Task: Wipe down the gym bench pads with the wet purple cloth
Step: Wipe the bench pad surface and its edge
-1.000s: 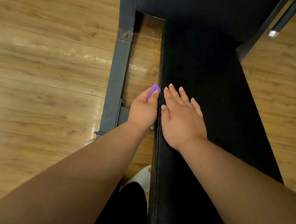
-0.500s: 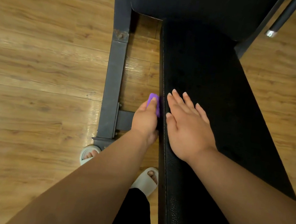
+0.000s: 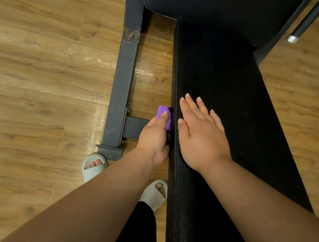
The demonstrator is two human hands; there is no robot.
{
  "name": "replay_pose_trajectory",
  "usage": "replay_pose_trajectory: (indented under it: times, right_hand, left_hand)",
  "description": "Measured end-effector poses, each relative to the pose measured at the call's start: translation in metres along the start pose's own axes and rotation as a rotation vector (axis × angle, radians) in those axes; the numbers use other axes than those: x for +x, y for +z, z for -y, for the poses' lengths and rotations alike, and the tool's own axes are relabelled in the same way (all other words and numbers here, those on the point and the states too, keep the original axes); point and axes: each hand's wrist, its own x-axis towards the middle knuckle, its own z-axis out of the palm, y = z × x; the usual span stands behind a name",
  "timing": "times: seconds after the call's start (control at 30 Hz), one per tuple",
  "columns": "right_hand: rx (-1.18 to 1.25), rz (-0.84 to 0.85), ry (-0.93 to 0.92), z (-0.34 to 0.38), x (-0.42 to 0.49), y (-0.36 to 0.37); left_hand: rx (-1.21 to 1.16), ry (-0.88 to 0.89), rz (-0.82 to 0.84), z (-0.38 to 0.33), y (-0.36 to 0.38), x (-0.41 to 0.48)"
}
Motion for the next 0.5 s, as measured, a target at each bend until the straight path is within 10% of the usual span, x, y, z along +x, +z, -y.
replay_pose_trajectory:
  times: [0.5]
  right_hand:
    - [0.017,0.001,-0.005,0.0,-0.001,-0.001]
  left_hand:
    - [0.272,0.27,-0.028,0.014,-0.009,-0.028]
